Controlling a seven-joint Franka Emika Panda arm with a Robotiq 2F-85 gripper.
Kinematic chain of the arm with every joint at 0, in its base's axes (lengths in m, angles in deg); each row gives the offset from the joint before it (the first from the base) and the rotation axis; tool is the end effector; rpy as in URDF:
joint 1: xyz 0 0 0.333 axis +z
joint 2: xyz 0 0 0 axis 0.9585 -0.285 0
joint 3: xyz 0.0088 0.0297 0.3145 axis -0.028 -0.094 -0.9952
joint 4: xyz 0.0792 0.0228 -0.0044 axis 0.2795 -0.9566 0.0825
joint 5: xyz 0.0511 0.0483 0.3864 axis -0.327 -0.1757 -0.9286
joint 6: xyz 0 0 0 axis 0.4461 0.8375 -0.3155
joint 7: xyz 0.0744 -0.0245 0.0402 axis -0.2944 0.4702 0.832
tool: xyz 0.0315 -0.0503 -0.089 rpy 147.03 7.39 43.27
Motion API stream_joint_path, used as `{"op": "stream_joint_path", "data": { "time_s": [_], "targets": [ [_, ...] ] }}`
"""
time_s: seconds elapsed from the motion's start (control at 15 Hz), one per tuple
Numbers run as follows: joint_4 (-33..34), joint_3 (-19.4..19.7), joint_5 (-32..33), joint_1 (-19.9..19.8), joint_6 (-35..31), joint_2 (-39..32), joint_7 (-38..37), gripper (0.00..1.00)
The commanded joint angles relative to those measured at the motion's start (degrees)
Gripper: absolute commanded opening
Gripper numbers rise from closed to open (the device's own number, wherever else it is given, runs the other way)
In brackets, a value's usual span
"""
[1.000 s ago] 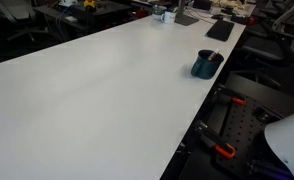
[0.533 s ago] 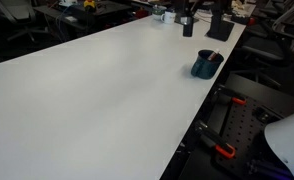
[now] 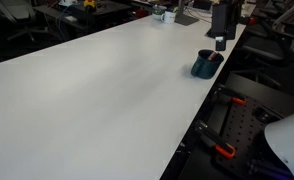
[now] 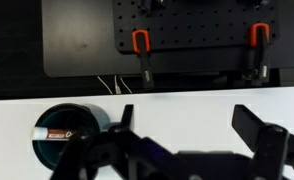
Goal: Take the marker out of the mug.
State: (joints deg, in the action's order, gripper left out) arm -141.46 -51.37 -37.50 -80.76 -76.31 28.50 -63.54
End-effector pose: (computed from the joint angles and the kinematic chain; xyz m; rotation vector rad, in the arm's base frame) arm 0.3134 -0.0774 0.3015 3.0767 -0.0631 -0.5493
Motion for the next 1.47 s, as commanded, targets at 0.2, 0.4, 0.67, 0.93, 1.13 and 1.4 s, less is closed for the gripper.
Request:
{"op": "stream_joint_path", "data": {
  "time_s": [0.2,0.4,0.67,0.93,1.13,1.4],
  "targets": [
    [0.2,0.4,2.3,0.4,-0.7,-1.1,3.5,1.0],
    [0.2,0.4,2.4,0.4,-0.7,-1.2,3.5,1.0],
    [2.2,0.1,7.1,0.1,-2.2,-4.4,5.2,1.0],
    [3.6,1.9,10.6,-0.8,-5.0,-7.1,8.0,1.0],
    [4.9,4.0,13.7,-2.5,-9.2,-10.5,10.1,1.0],
    [6.9,6.3,19.3,-4.8,-10.5,-15.1,13.3,1.0]
  ]
}}
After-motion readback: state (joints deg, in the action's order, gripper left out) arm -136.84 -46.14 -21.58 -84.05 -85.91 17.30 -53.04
